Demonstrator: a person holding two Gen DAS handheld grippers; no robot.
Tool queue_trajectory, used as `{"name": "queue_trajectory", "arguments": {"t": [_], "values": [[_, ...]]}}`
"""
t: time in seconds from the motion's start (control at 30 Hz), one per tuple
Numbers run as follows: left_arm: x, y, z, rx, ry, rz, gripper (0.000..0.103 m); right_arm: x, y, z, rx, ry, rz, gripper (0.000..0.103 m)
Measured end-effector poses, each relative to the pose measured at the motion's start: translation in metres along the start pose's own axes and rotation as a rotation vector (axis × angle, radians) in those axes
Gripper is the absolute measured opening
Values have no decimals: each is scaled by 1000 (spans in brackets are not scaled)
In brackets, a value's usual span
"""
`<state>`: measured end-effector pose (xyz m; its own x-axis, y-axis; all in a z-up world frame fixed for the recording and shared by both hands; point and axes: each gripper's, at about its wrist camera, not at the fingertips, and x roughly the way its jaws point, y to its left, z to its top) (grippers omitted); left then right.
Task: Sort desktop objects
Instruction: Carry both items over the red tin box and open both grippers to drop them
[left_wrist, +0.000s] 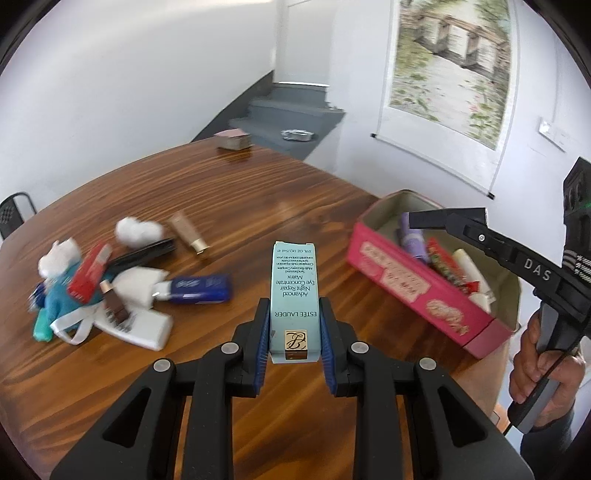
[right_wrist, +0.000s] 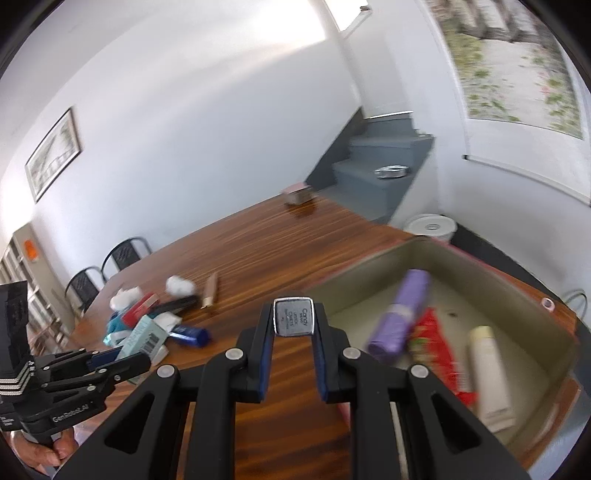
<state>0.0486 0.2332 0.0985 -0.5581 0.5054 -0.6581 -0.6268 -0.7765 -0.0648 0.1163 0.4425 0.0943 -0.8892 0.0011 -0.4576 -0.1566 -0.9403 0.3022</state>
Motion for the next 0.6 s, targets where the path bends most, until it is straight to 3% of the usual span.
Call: {"name": "queue_trajectory", "arguments": {"t": [0.6], "values": [[19,-76,27,105,-9,-101,26,-17,-65,-4,100,2,-95,22]]}}
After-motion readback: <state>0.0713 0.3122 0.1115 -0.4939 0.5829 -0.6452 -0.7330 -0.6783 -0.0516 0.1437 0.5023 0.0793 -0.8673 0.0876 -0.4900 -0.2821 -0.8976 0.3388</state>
